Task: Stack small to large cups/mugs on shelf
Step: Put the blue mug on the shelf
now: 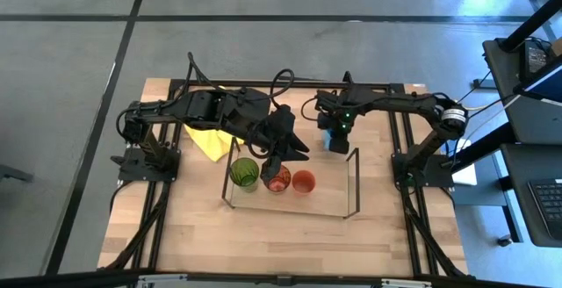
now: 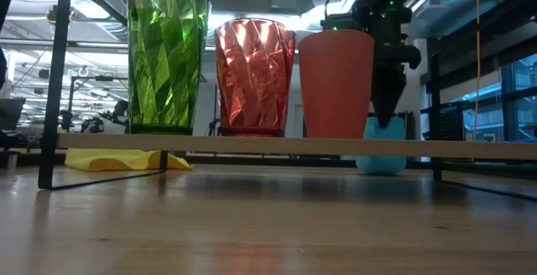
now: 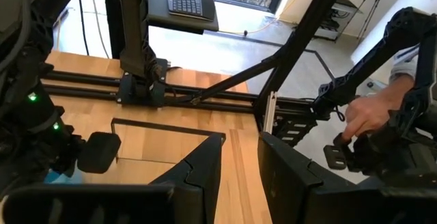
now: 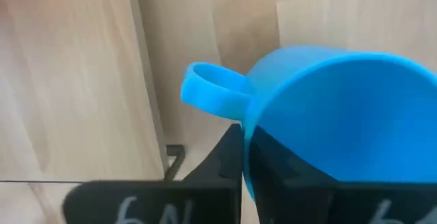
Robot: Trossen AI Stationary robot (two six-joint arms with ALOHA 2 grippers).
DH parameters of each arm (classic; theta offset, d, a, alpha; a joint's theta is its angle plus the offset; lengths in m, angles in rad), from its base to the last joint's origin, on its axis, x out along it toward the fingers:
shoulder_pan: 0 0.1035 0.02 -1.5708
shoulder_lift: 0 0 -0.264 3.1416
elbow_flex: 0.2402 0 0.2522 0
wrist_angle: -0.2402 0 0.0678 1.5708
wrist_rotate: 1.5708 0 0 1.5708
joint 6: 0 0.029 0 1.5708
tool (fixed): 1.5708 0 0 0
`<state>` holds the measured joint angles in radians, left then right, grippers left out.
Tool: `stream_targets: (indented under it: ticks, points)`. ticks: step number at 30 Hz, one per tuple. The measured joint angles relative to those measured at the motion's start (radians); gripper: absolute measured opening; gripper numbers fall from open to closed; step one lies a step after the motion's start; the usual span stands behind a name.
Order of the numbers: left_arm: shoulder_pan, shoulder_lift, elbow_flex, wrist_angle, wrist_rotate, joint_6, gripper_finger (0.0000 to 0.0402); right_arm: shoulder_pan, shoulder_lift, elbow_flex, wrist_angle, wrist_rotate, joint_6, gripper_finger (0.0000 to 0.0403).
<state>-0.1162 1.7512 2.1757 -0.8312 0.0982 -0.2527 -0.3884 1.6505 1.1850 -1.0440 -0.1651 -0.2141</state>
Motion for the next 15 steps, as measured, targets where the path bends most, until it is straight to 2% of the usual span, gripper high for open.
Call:
stream_targets:
  ticks: [3,8,15]
  points:
    - [0.000,0.000,0.000,-0.011,-0.003,0.000,0.0092,0.007,0.003,0.013,-0.037,0.040,-0.006,0.0015]
    - [0.000,0.000,0.000,-0.015,-0.004,0.000,0.0092,0.033,0.003,0.073,-0.124,0.041,-0.019,0.0009]
    - [0.000,0.000,0.000,-0.020,-0.005,0.005,0.0092,0.138,0.001,0.221,-0.247,0.041,0.003,0.0009]
